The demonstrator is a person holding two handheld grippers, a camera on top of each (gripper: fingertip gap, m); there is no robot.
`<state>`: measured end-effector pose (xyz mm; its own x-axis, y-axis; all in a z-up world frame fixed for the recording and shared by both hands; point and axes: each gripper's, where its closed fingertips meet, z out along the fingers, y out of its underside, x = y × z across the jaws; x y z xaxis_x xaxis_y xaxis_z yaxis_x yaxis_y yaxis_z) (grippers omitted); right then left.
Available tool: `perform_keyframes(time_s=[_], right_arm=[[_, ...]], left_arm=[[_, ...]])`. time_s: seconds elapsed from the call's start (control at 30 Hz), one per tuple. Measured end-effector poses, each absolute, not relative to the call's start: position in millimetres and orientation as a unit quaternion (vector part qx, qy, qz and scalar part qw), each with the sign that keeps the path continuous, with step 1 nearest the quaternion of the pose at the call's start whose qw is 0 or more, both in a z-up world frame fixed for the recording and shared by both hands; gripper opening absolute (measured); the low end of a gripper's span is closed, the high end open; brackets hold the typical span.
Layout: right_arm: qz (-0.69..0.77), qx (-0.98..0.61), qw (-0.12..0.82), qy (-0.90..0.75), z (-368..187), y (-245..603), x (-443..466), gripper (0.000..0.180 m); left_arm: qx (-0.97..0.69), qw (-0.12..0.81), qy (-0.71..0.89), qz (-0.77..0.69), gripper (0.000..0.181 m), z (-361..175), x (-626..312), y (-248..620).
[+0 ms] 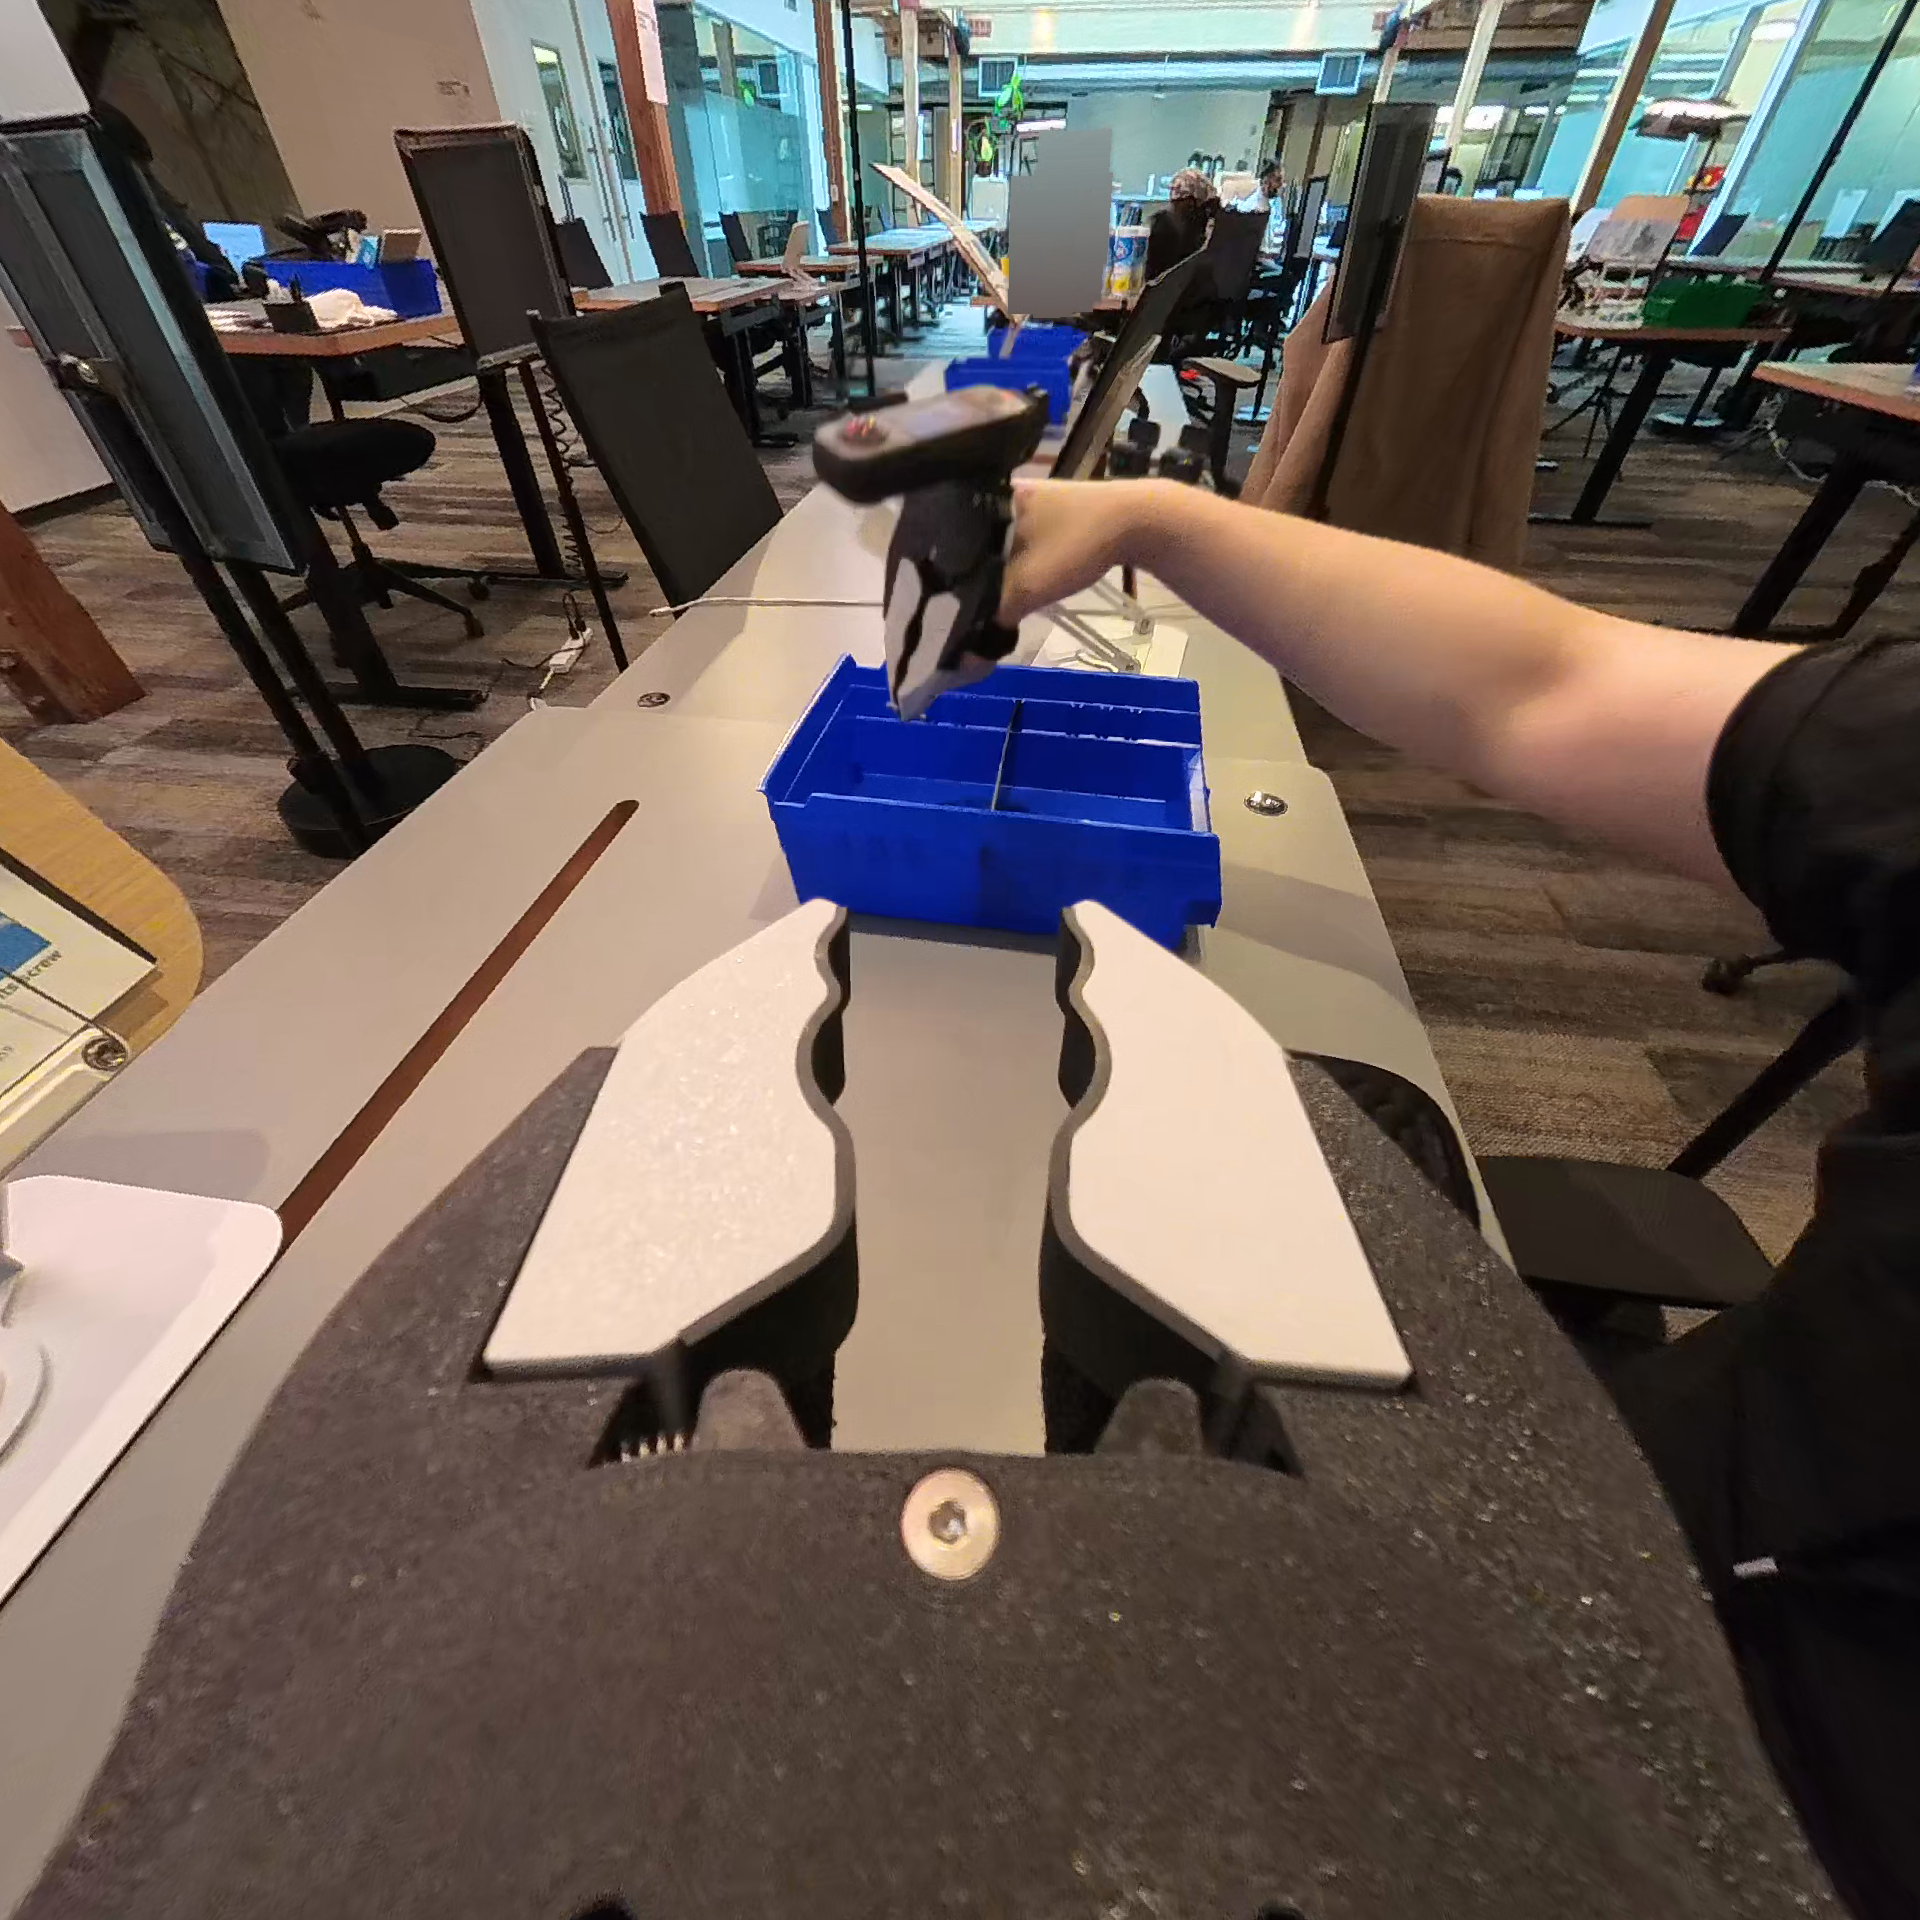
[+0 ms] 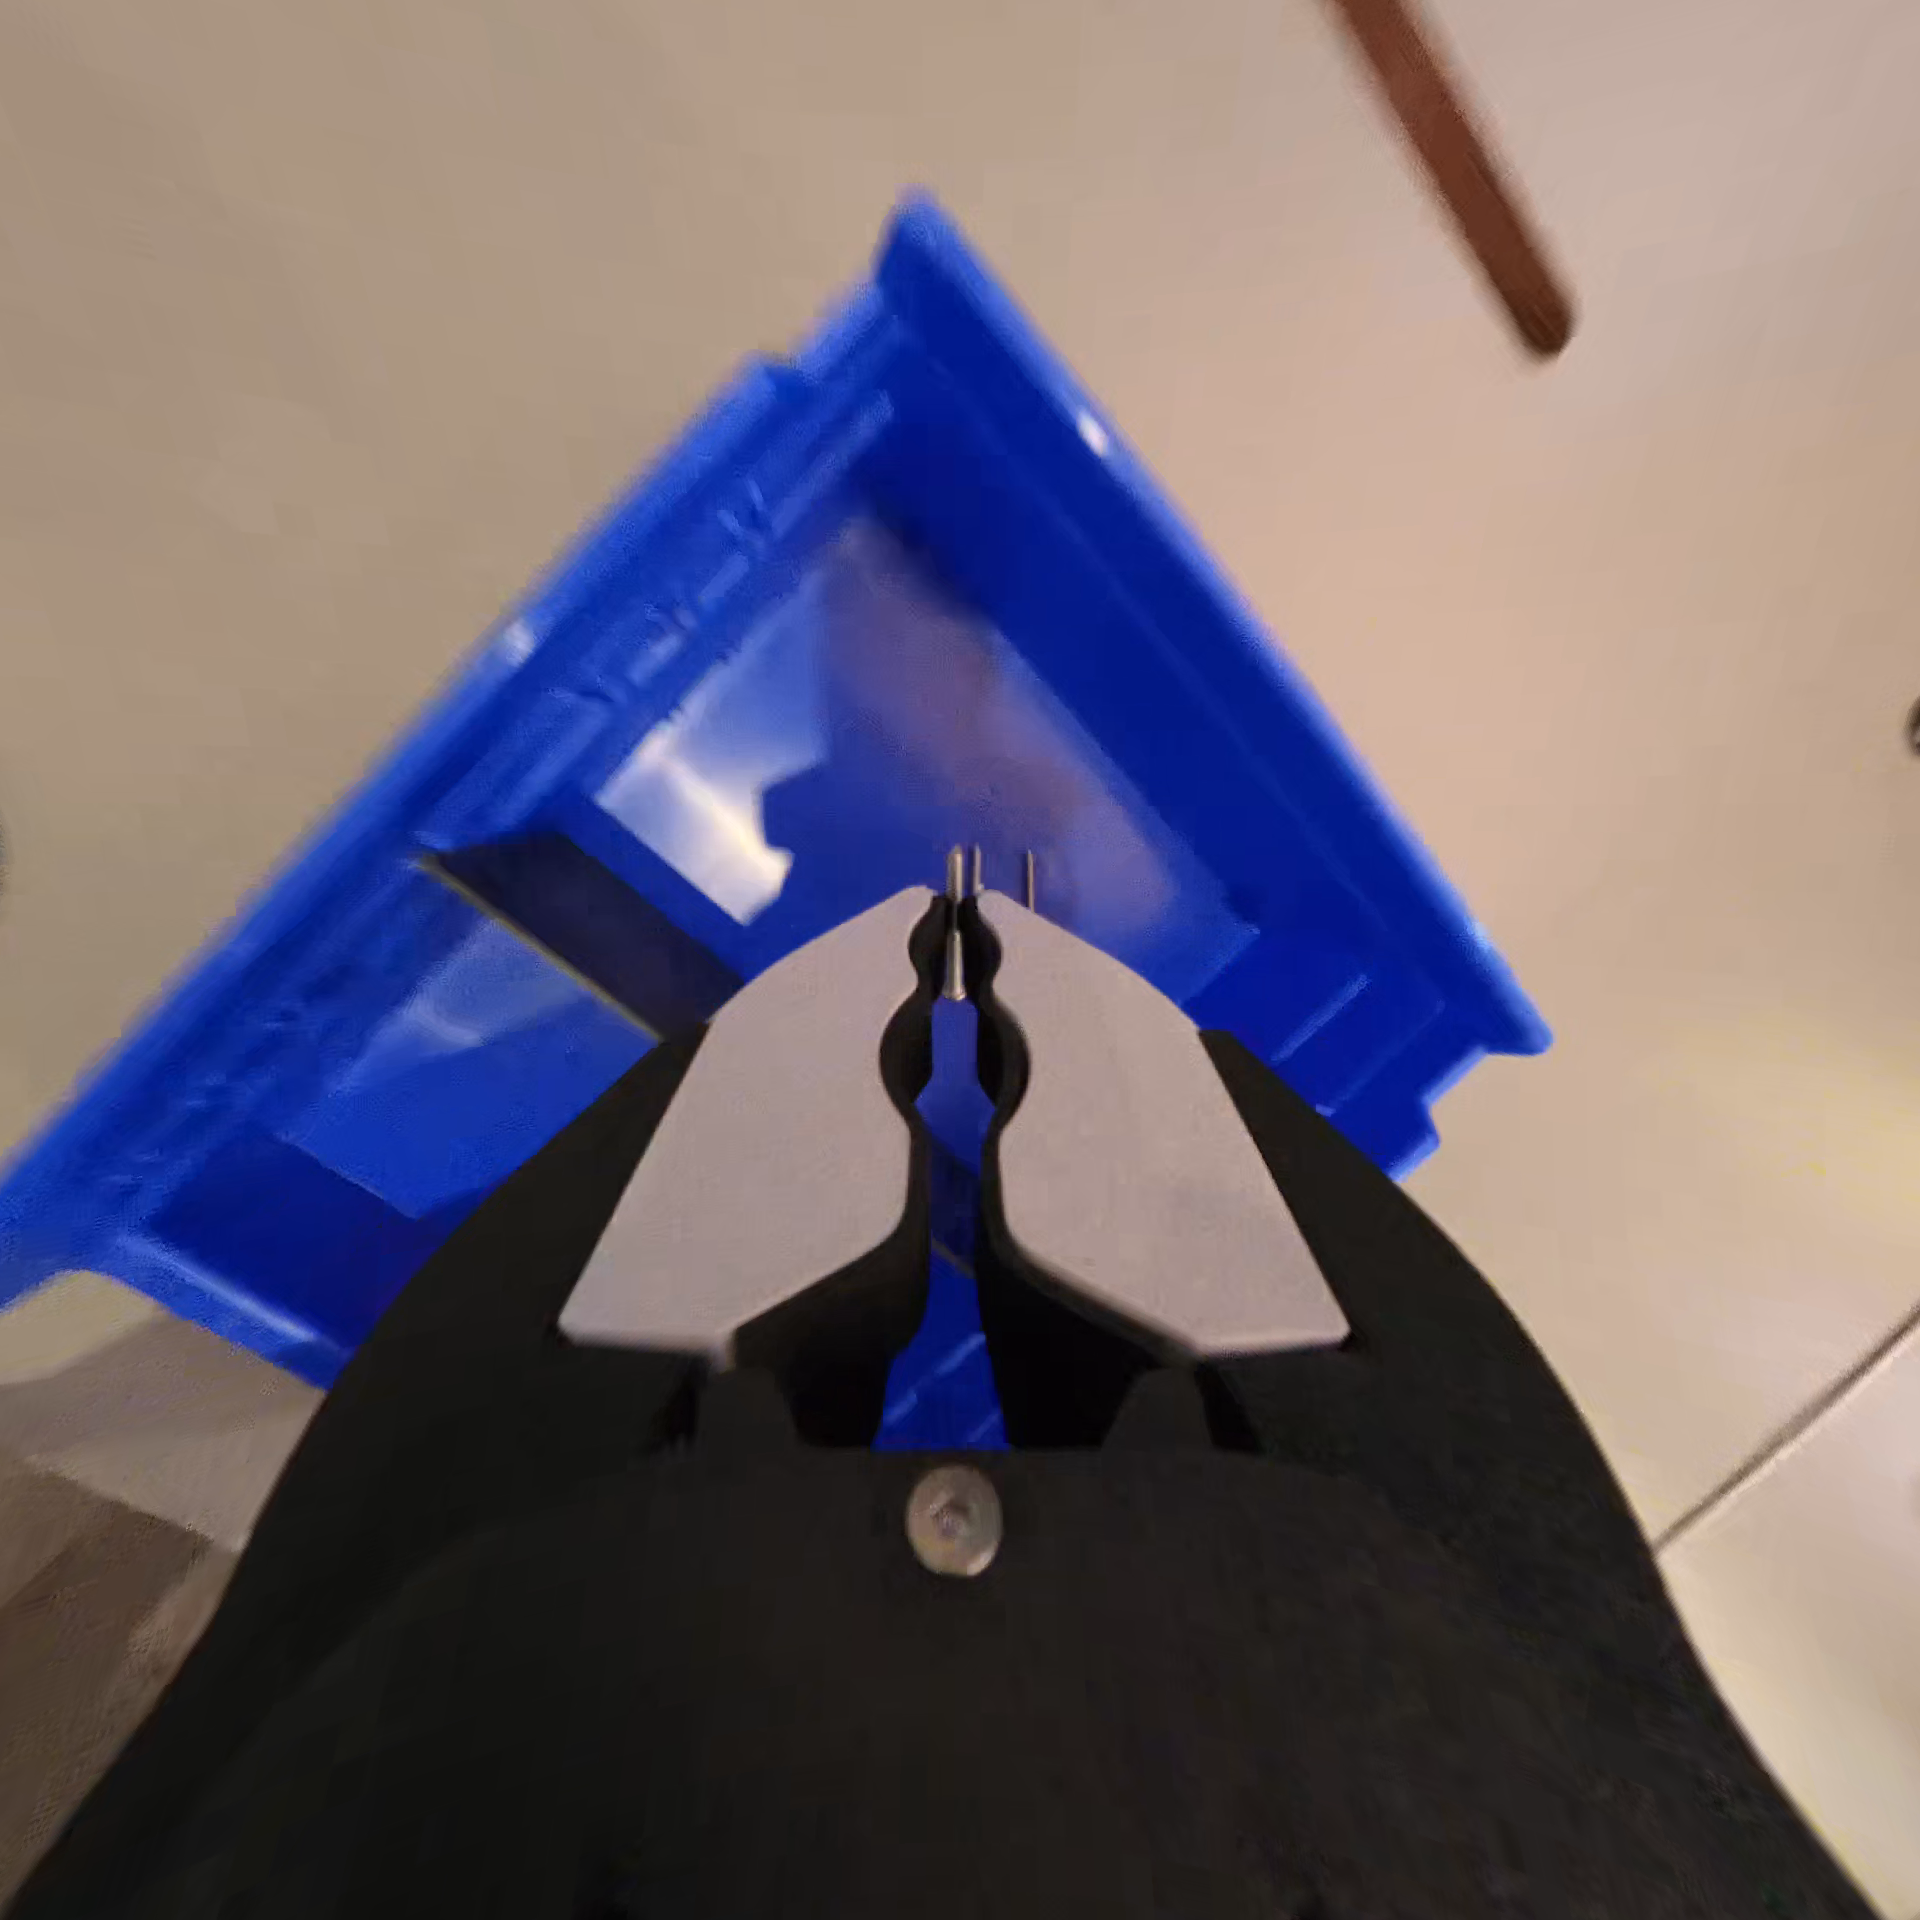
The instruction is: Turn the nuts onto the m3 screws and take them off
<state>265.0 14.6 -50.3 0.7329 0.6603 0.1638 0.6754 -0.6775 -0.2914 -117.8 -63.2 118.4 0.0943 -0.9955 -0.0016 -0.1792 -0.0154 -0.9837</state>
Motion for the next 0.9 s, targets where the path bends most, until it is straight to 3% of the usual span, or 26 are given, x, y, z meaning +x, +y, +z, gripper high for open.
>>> perform_keyframes(time_s=[0.3,0.9], right_arm=[[-0.046,-0.928,0.026,-0.369,-144,29,318,0.003],[-0.031,-0.919,0.014,-0.393,-157,29,319,0.007]], left_arm=[[-0.575,0.495,0.513,-0.401,0.036,118,-118,-57],[-0.572,0.511,0.496,-0.406,0.036,128,-129,-53]])
